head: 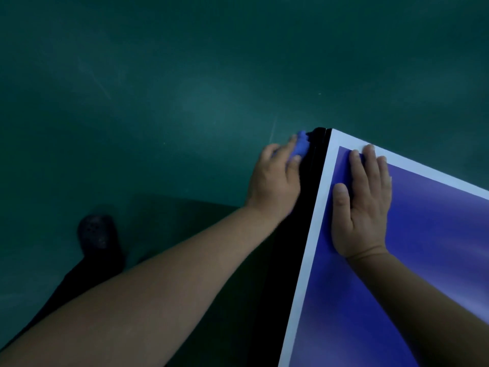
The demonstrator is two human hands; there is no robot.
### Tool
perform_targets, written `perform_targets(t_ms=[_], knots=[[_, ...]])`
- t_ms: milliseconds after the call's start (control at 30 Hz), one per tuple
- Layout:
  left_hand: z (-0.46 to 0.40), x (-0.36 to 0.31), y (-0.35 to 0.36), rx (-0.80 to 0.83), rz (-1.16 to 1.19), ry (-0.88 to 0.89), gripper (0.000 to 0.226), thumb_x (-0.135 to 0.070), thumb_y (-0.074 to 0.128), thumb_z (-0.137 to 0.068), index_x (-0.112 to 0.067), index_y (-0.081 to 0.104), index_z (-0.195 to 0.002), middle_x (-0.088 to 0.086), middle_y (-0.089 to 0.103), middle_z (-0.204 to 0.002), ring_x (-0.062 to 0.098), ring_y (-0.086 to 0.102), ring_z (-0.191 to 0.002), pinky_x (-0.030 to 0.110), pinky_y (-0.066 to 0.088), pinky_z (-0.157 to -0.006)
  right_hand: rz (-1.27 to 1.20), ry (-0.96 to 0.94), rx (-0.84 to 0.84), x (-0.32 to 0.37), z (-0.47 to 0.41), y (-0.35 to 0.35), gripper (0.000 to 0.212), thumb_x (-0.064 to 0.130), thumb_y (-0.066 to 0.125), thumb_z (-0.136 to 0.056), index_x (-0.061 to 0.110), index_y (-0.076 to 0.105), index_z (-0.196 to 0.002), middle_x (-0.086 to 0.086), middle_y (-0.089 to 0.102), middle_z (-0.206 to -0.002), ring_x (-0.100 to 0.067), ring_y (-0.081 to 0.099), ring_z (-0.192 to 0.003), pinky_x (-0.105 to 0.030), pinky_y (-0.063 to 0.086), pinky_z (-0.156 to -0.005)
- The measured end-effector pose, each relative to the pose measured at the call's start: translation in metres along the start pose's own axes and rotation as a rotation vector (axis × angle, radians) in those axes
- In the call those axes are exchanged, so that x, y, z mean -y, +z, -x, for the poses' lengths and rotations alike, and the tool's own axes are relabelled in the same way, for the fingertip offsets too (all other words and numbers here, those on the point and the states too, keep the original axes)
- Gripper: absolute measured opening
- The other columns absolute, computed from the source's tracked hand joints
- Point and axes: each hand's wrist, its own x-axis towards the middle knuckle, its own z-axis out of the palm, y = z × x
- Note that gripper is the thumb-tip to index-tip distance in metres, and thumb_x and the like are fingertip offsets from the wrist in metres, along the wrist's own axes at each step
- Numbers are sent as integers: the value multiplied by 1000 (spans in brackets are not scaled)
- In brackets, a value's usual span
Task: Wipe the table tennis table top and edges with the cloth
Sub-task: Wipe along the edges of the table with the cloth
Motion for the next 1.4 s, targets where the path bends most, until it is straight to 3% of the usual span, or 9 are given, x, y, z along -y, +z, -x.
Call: perform_targets(t_ms=[100, 267, 433, 567, 700, 800, 933, 1033, 1400], knots=[[-16, 15, -8, -24, 57, -251, 37, -30, 48, -100, -16, 69, -128, 15, 62, -106, 27, 64, -101, 24, 46, -92, -10, 4, -1, -1, 2, 0, 61, 42, 31, -102, 16, 30, -157, -5, 20, -166, -30, 12, -154, -58, 13, -122], [67, -8, -10, -86, 240, -77, 53, -45, 39, -100, -21, 52, -145, -1, 52, -138, 0, 47, -127, 17, 33, -110, -15, 2, -6, -1, 0, 0, 60, 41, 32, -102, 15, 31, -156, -6, 21, -165, -31, 12, -154, -59, 13, -121], [105, -13, 8, 26, 251, -13, 60, -56, 26, -104, -24, 25, -155, 5, 22, -166, 4, 19, -152, 15, 16, -119, -16, -12, -12, -1, 0, 1, 60, 41, 32, -102, 15, 30, -156, -2, 18, -165, -31, 12, -154, -60, 14, -121], [43, -27, 10, 2, 158, 32, 55, -39, 31, -102, -20, 38, -153, 13, 30, -162, 15, 26, -150, 18, 18, -119, -20, 1, -6, -2, 1, 1, 60, 42, 31, -102, 17, 29, -157, 1, 16, -165, -28, 10, -155, -59, 13, -122], [6, -2, 5, -18, 55, -72, 46, -26, 41, -103, -16, 51, -147, 20, 51, -139, 34, 54, -123, 33, 40, -109, -19, -3, -2, 1, 1, 0, 60, 42, 32, -102, 17, 29, -157, 2, 17, -165, -29, 11, -155, -61, 13, -121], [7, 4, -4, -80, 121, -236, 48, -29, 41, -102, -14, 52, -146, 17, 51, -132, 29, 56, -116, 13, 32, -98, -24, 14, -5, 1, 0, 0, 60, 41, 33, -101, 16, 31, -156, -2, 20, -165, -31, 13, -154, -62, 13, -120], [49, -28, 1, -32, 90, 26, 52, -33, 36, -102, -18, 44, -151, 18, 41, -151, 23, 43, -137, 17, 28, -114, -18, 1, -14, 0, 1, 1, 60, 41, 34, -101, 15, 33, -156, -5, 21, -165, -33, 14, -154, -61, 13, -121], [37, -25, 6, 40, 99, -90, 52, -31, 34, -104, -26, 34, -156, 10, 30, -162, 17, 27, -149, 4, 14, -112, -19, 8, -10, 1, 1, 0, 60, 41, 35, -102, 16, 33, -155, -5, 22, -165, -32, 13, -154, -58, 12, -122], [-23, -28, 5, 93, 45, -291, 46, -21, 39, -108, -24, 38, -154, 2, 43, -154, -6, 36, -125, -4, 19, -100, -17, 48, 8, 6, 0, -7, 59, 42, 38, -99, 17, 37, -152, -10, 29, -164, -35, 18, -153, -63, 17, -119]])
